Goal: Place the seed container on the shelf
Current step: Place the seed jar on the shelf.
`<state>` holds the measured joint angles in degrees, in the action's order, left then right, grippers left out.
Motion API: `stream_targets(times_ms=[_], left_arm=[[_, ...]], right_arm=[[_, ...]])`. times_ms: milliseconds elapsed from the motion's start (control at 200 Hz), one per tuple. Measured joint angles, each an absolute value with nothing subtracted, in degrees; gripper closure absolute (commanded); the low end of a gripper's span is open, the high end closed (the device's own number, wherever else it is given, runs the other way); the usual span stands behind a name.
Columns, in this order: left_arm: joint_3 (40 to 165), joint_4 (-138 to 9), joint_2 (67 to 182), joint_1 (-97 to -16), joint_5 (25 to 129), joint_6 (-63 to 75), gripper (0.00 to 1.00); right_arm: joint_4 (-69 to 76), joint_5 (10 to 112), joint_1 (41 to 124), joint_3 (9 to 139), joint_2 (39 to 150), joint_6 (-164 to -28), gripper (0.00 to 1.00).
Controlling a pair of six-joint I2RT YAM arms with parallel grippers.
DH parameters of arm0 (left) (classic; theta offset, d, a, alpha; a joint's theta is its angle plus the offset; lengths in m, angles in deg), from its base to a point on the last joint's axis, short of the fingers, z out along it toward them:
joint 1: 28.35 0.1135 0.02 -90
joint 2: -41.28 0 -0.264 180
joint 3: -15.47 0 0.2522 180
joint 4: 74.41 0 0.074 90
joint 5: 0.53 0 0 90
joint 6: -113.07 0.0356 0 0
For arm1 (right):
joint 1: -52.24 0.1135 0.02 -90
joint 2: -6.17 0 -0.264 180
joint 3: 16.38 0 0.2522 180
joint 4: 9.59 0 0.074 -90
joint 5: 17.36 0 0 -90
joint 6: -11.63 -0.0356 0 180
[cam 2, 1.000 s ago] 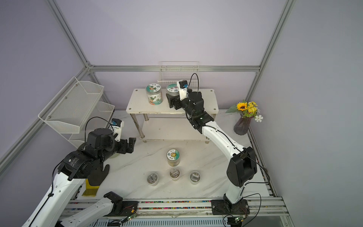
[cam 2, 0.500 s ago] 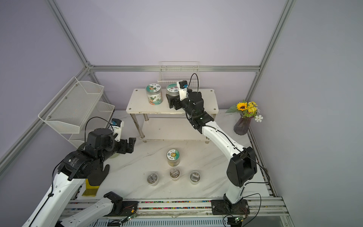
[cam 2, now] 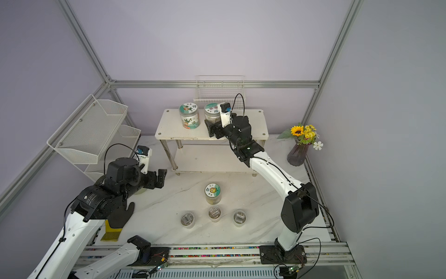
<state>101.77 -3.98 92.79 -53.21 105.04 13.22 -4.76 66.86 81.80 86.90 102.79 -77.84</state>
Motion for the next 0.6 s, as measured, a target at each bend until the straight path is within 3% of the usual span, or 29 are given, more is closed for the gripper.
stream_targets(times_ms=[600], left_arm=[[102.84, -2.41, 92.48, -53.21, 105.06, 13.20, 0.00]], right_arm=[[-4.45, 66.95, 81.59, 76.72, 91.01, -77.90, 0.03]])
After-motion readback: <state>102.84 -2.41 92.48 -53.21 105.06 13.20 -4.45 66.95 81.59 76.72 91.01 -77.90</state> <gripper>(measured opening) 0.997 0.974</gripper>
